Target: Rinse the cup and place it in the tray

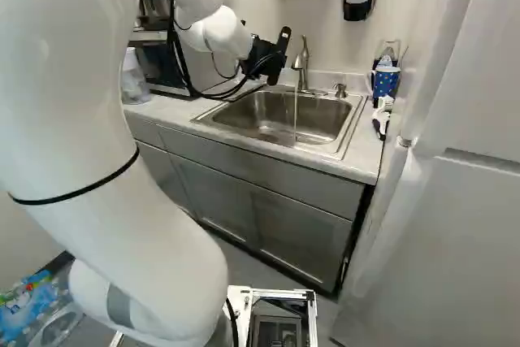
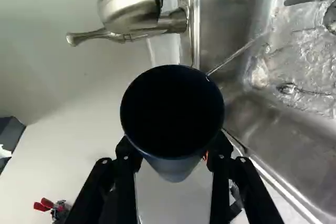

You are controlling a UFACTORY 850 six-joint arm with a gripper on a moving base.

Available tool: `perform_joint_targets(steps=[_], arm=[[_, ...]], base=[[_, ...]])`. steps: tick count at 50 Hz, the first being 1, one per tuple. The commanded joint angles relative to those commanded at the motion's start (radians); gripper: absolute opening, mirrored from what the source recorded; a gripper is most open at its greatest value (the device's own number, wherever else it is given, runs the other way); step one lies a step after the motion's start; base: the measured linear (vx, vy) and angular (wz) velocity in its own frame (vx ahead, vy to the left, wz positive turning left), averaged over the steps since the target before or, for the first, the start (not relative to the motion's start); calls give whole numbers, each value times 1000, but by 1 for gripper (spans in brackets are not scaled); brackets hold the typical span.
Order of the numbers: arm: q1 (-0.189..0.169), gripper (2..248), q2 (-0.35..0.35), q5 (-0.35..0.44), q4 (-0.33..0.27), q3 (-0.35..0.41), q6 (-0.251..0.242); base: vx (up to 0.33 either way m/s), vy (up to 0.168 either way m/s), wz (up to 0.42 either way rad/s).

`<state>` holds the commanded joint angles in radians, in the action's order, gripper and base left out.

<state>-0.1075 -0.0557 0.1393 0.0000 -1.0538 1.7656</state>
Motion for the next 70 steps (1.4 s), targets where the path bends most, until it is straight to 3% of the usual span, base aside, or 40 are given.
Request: perform_joint_targets(steps=[70], arm=[[0,126,0,0,0,0,-736]], base=[[0,0,0]])
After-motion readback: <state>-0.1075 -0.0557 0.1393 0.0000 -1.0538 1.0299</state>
